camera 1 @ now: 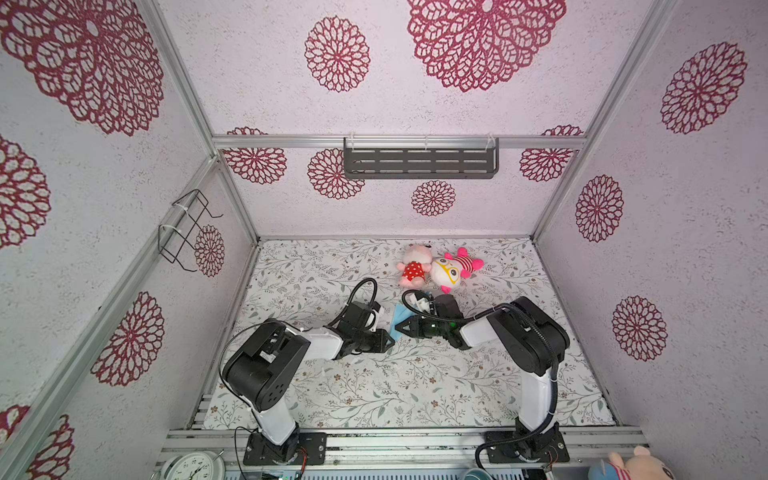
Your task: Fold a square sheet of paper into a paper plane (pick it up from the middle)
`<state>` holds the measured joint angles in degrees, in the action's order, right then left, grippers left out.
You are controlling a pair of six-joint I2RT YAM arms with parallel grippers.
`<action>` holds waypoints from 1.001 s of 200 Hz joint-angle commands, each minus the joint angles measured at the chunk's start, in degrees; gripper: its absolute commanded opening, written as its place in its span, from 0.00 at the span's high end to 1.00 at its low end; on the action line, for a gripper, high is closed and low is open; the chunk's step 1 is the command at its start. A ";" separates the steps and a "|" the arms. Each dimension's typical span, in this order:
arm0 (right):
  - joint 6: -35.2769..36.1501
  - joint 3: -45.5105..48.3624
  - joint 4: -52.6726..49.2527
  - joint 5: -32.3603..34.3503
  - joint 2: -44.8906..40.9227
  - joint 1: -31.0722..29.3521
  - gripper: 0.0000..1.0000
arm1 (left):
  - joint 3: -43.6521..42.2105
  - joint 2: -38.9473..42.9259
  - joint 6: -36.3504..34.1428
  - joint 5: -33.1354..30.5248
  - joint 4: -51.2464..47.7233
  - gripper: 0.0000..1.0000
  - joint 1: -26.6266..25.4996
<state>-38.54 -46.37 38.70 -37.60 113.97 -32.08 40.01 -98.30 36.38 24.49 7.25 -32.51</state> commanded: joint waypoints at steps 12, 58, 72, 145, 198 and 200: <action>2.77 -0.17 -6.78 1.04 0.18 -0.31 0.77 | -0.29 4.22 5.82 -0.29 -6.85 0.70 0.75; 3.54 -0.53 -7.41 1.39 0.02 -0.53 0.77 | 0.91 6.09 7.92 -1.80 -5.93 0.71 1.03; 3.49 -0.60 -7.50 1.33 0.10 -0.66 0.77 | 1.82 4.55 8.03 -1.32 -5.95 0.74 1.04; 3.53 -0.55 -7.54 1.31 -0.06 -0.82 0.77 | 3.78 -0.14 7.83 0.29 -6.34 0.84 1.01; 3.48 -0.56 -7.58 1.34 0.02 -1.04 0.77 | 2.88 -0.64 7.35 -0.22 -7.63 0.89 0.99; 3.48 -0.56 -7.65 1.32 0.02 -0.99 0.77 | 2.88 -0.66 7.25 -0.23 -7.71 0.89 1.01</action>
<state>-36.84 -47.16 36.80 -37.80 113.89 -32.36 43.16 -97.95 43.77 24.36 0.97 -31.86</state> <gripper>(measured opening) 0.229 0.111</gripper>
